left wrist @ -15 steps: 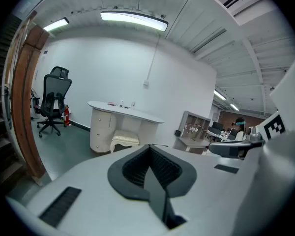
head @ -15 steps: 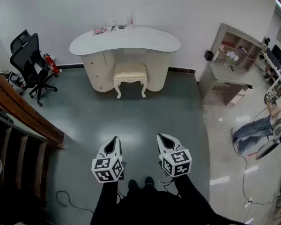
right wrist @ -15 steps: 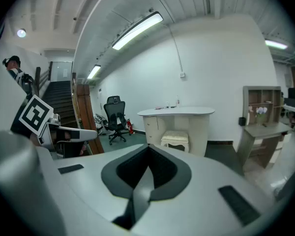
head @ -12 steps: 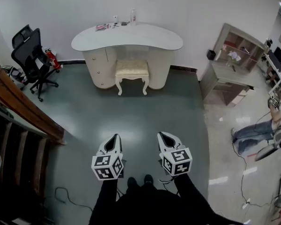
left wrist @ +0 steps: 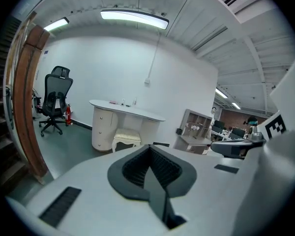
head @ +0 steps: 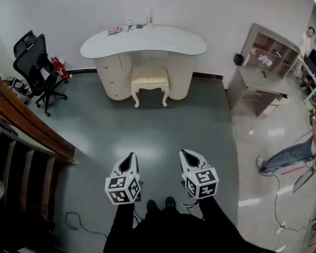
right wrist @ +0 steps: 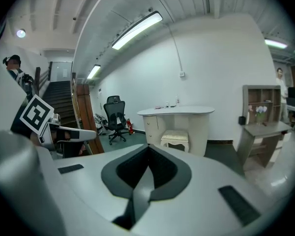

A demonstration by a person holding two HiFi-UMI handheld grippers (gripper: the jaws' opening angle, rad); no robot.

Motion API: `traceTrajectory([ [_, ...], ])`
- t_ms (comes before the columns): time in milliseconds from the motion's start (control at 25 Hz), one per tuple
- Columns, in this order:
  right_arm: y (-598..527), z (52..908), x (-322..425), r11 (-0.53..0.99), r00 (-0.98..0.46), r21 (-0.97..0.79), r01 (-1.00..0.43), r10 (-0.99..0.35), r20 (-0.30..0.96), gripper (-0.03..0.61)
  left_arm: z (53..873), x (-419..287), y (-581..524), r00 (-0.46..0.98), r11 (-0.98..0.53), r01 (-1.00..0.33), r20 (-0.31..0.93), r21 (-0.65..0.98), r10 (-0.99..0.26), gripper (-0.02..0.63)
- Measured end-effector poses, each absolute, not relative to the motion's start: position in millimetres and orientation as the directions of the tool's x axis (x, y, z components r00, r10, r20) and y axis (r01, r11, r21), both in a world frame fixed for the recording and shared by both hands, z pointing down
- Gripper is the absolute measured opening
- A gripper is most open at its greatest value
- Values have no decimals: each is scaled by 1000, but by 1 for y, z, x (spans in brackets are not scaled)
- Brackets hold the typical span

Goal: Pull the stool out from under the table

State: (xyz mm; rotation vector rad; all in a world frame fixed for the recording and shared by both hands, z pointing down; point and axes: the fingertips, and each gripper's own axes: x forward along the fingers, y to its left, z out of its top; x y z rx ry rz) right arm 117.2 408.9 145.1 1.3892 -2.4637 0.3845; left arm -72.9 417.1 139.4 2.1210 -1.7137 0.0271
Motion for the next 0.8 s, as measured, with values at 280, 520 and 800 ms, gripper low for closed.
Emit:
traceTrajectory([
  [280, 393, 157, 151, 413, -423, -117, -903, -809, 407, 3, 144, -78, 407, 227, -137, -939, 272, 314, -935, 8],
  [520, 377, 149, 188, 367, -386, -125, -922, -835, 393, 3, 129, -64, 388, 214, -142, -951, 254, 275, -943, 8],
  [800, 370, 142, 216, 374, -387, -111, -921, -839, 383, 3, 111, -43, 371, 211, -153, -957, 230, 245, -950, 8],
])
